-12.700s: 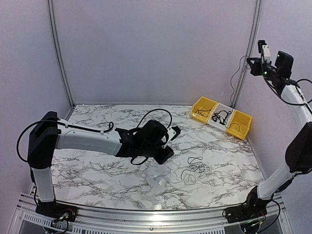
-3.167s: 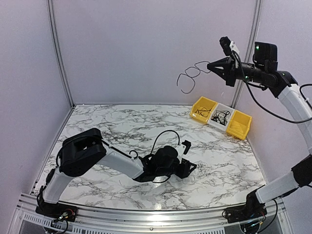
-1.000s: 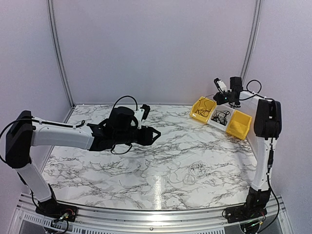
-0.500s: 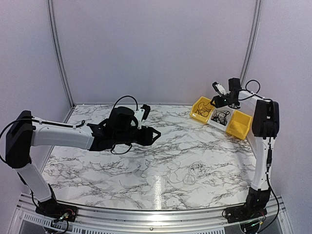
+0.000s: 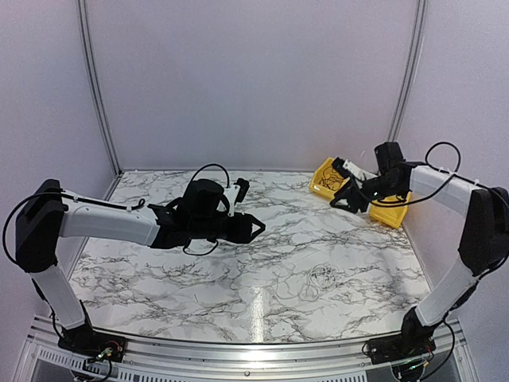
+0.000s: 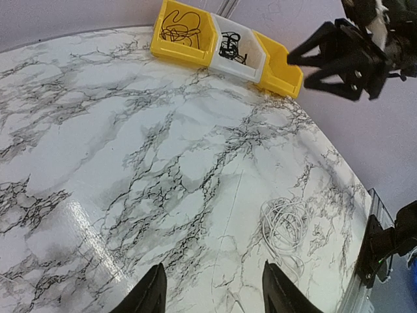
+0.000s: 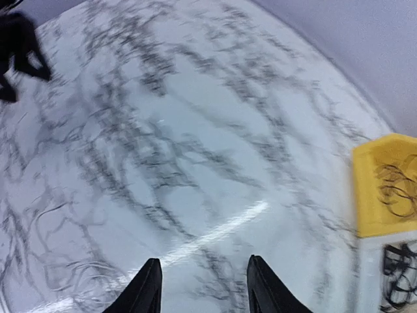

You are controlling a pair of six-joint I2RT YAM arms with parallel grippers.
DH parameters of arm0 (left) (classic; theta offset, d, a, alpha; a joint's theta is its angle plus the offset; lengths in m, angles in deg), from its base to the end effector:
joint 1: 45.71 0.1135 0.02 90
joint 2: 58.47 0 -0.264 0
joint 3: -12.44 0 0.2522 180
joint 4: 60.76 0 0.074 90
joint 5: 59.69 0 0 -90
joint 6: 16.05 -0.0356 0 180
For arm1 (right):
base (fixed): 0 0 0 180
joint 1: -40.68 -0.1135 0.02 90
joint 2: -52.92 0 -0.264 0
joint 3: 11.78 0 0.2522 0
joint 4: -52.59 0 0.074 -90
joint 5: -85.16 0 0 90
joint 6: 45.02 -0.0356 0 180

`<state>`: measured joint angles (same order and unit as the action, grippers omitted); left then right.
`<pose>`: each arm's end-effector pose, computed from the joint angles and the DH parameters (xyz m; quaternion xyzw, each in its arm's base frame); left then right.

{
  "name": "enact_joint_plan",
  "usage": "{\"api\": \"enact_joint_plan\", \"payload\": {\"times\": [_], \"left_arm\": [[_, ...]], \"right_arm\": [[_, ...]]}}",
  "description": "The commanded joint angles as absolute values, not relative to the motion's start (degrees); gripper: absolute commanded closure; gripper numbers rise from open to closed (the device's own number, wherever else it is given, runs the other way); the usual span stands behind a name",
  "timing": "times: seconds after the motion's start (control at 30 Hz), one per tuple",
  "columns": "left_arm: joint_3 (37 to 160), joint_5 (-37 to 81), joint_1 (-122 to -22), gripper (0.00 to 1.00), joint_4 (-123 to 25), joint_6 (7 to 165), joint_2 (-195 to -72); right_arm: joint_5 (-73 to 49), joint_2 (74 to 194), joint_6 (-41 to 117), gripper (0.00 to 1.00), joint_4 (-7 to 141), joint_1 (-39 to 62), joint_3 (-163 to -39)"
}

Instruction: Untangle the cables

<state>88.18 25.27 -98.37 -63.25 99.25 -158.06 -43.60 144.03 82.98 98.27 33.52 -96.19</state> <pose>0.2381 -0.3172 0.2320 0.2192 0.7958 -0.3826 0.4150 0.3323 0.0642 0.2674 -0.4417 0.7834 0.2219 0.3767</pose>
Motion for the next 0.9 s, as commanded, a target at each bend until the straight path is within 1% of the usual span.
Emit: {"api": "enact_joint_plan", "payload": {"times": [0.0,0.1,0.27,0.4,0.57,0.7,0.77,0.87], "left_arm": [[89.7,25.7,-98.5,0.48,-61.3,101.9,-159.8],[89.4,30.5,-98.4,0.48,-59.5,102.2,-159.6],[89.0,40.1,-97.7,0.47,-55.9,104.5,-158.2],[86.4,43.5,-97.2,0.46,-58.1,105.5,-155.3],[83.6,51.8,-97.0,0.44,-58.4,106.5,-151.0],[83.9,52.9,-97.1,0.44,-58.6,104.4,-149.1],[84.1,52.6,-97.1,0.44,-58.6,104.1,-148.8],[84.3,51.8,-97.1,0.44,-58.6,103.5,-148.9]], "right_arm": [[-46.3,140.0,91.2,0.51,104.2,22.9,-87.7],[-46.0,140.1,88.8,0.45,101.5,18.3,-85.9],[-46.0,146.4,86.6,0.41,99.4,11.9,-88.0],[-45.1,153.2,85.3,0.40,96.6,8.3,-90.3],[-45.9,161.0,85.5,0.39,97.0,4.5,-93.9],[-45.9,164.1,83.9,0.39,95.4,2.6,-94.7],[-46.8,165.8,83.3,0.42,95.4,2.4,-95.9],[-47.4,167.2,82.5,0.67,96.0,2.3,-97.3]]}}
